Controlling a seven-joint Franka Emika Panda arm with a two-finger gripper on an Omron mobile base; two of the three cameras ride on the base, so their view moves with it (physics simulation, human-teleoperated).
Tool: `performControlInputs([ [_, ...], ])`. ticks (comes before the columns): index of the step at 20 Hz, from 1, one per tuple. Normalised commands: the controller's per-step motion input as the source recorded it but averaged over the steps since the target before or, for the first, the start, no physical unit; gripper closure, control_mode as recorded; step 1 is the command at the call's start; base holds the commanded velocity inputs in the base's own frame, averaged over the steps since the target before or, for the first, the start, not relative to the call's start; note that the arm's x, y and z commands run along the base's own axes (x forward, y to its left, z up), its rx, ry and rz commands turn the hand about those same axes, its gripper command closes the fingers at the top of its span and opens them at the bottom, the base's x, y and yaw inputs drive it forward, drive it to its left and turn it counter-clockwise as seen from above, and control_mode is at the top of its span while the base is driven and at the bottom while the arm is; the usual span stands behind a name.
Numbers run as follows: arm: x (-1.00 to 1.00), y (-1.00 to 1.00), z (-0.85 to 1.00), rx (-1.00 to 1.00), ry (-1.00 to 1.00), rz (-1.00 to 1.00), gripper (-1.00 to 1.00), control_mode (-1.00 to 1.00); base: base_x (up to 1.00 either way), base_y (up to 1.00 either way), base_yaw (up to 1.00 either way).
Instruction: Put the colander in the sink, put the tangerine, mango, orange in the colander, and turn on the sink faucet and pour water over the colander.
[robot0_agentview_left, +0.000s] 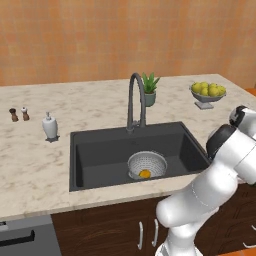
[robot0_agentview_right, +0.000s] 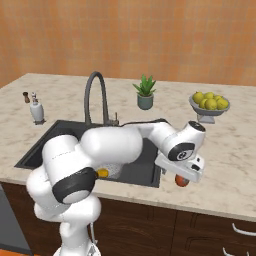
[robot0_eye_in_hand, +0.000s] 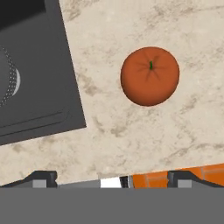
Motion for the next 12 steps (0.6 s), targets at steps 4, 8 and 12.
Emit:
performControlInputs([
  [4, 0.26, -0.06, -0.31, 0.00, 0.05, 0.00, -1.00, -1.00, 0.00, 0.00, 0.00],
  [8, 0.17, -0.20, -0.35, 0.00, 0.04, 0.00, -1.00, -1.00, 0.00, 0.00, 0.00],
  [12, 0.11, -0.27, -0.33, 0.00, 0.04, 0.00, -1.00, -1.00, 0.00, 0.00, 0.00],
])
